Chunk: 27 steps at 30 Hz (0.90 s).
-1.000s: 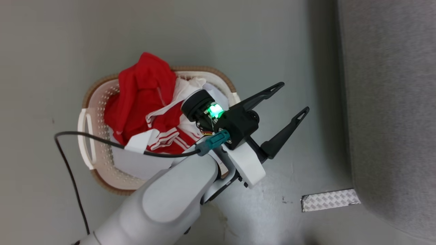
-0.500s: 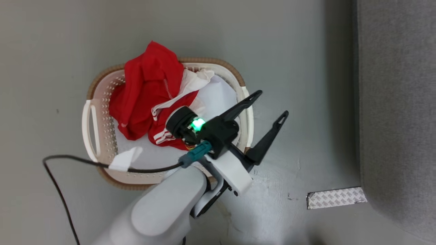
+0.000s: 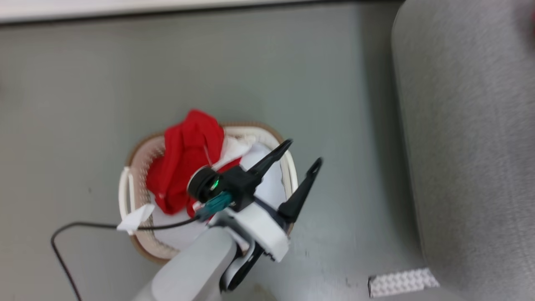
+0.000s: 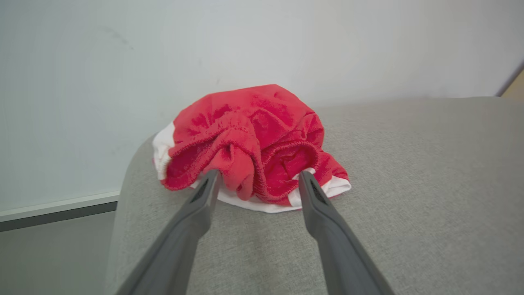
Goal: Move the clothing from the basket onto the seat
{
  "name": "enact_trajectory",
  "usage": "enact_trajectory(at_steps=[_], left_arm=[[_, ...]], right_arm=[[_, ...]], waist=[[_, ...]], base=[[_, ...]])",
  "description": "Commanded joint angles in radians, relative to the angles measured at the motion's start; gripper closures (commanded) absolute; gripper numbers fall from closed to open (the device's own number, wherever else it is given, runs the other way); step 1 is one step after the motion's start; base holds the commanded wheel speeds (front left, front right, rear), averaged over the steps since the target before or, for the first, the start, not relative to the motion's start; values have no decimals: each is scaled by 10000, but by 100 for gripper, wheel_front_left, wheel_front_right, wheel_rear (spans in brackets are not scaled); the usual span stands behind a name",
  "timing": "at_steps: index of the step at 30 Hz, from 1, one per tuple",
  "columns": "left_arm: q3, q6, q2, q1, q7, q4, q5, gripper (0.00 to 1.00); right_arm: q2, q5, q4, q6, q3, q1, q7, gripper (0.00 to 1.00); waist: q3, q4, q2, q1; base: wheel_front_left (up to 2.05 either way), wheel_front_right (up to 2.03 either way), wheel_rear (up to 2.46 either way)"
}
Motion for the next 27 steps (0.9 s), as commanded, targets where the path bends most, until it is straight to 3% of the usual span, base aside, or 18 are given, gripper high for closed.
enact_trajectory(at_steps=[1,8,14,27], left_arm=[[183,46,62,424,-70,90,-252,0],[1141,44,275,1872,-83,17,-309,0],[2249,68,412,3447,-82,-32,-144,0],[4990,118,169,6333,-81,-273,481,0]], right_arm=[[237,-314,-467,-22,-131,846,8,0],[1205,-1505,-2531,-22,-1014,3299,7,0],[2092,-2581,-4501,-23,-1134,5523,6,0],[4060,-3969,-6231,-22,-1575,8503,8,0]], waist=[[-1079,-18,0,2],[-2759,181,0,2],[-4110,586,0,2],[-5710,1503,0,2]], base=[[0,0,0],[0,0,0],[0,0,0],[0,0,0]])
